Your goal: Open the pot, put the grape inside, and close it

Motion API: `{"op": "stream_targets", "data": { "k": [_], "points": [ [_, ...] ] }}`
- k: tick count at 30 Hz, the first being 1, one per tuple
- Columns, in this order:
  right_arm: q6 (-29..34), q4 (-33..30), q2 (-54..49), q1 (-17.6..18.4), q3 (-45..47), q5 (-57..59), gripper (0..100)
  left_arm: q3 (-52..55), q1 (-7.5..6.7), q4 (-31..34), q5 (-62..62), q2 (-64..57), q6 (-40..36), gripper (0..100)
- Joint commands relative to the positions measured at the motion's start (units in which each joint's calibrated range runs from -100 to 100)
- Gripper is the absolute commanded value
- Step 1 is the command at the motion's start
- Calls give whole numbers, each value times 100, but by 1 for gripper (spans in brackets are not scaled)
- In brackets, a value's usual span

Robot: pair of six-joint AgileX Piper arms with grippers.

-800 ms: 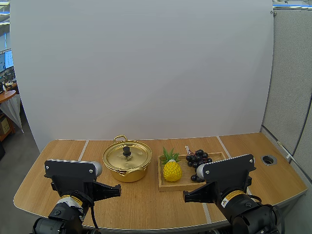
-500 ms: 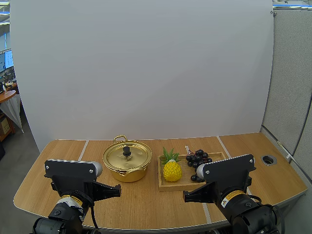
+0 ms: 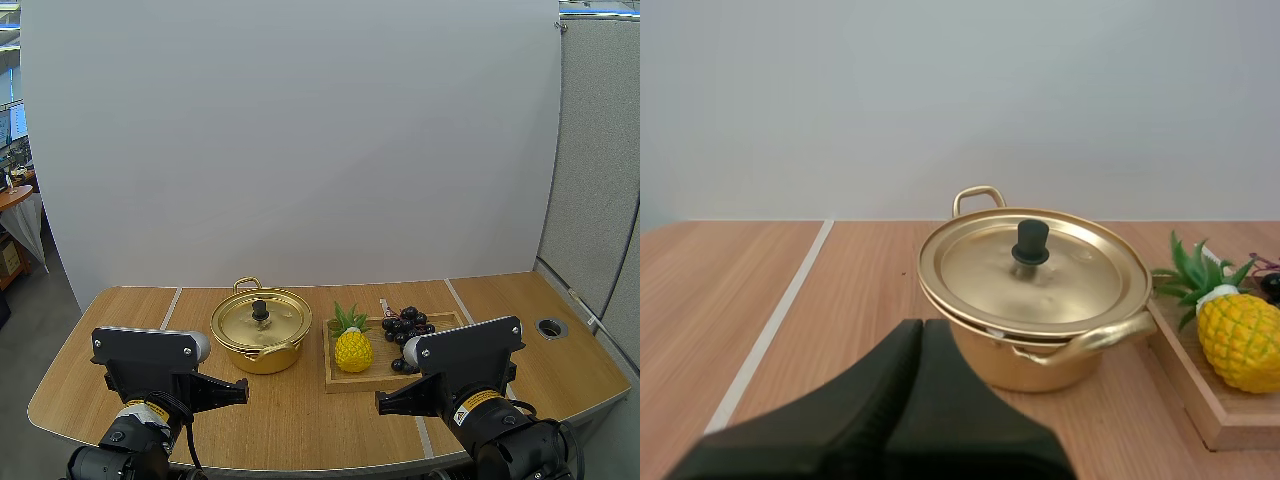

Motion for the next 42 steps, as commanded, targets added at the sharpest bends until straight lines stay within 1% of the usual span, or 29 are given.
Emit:
{"op": "stream_targets", "data": {
  "k": [1, 4, 7, 9, 11, 16, 19, 25, 32, 34, 38, 42],
  "points": [
    [-9, 18, -30, -21, -492, -27, 0, -620, -13, 48, 358, -16, 23, 0],
    [-9, 18, -30, -21, -1110, -27, 0, -1090, -13, 48, 415, -16, 36, 0],
    [-9, 18, -30, -21, -1579, -27, 0, -1546, -13, 48, 415, -16, 247, 0],
    [-9, 18, -30, -21, -1761, -27, 0, -1715, -13, 48, 415, -16, 372, 0],
    [-9, 18, -30, -21, -1981, -27, 0, -2099, -13, 48, 436, -16, 547, 0],
    [-9, 7, -30, -21, -2248, 119, 0, -2826, -13, 48, 475, -16, 583, 0],
    [-9, 7, -30, -21, -2521, 964, 0, -3289, -13, 48, 734, -16, 583, 0],
    [-9, -6, -30, -21, -3256, 2748, 0, -4218, -13, 48, 2190, -16, 583, 0],
    [-9, -6, -30, -21, -4021, 4557, 0, -4930, -13, 48, 3632, -16, 583, 0],
    [-9, -6, -30, -21, -4181, 4840, 0, -5029, -13, 48, 3842, -16, 583, 0],
    [-9, -19, -30, -21, -4430, 4957, 0, -5031, -13, 48, 3861, -16, 583, 0],
    [-9, -19, 393, -21, -4600, 5141, 0, -5031, -13, 17, 4048, 418, 583, 0]
  ]
}}
